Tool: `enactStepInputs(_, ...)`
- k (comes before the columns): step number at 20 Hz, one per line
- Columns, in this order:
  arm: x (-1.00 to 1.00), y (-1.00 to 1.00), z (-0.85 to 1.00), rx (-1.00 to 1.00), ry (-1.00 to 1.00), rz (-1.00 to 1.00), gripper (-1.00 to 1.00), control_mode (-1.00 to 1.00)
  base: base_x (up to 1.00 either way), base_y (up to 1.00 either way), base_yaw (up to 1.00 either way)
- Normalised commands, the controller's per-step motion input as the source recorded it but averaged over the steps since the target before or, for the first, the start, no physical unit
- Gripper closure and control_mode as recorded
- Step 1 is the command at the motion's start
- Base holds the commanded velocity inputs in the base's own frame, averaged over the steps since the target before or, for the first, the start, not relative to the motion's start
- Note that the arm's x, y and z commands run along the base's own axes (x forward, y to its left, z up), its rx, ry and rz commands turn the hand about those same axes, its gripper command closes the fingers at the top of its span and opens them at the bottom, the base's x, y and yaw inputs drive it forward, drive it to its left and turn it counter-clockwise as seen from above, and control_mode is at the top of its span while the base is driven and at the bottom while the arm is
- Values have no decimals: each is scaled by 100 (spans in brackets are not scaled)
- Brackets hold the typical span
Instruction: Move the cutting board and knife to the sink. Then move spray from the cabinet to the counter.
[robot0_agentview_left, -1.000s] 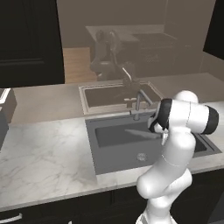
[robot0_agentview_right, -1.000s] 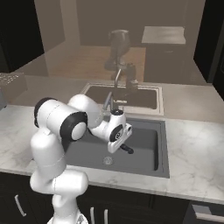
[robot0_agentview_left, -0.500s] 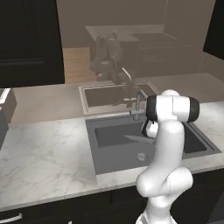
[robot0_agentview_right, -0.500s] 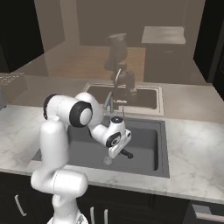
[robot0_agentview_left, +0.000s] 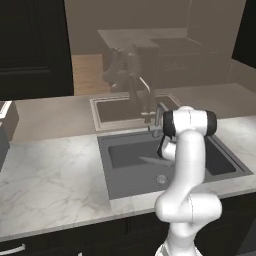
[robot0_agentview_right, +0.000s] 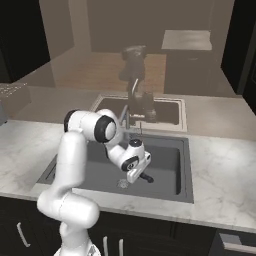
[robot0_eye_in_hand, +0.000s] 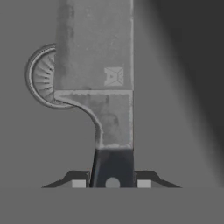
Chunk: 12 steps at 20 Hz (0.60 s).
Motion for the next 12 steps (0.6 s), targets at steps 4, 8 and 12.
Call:
enactStepInputs(4,48,-6,-40,0,0,2,100,-100,0,0,0)
enactStepInputs(8,29,-9,-37,0,0,2,100,-100,0,0,0)
enactStepInputs(12,17,-2,-24,0,0,1,-100,-100,0,0,0)
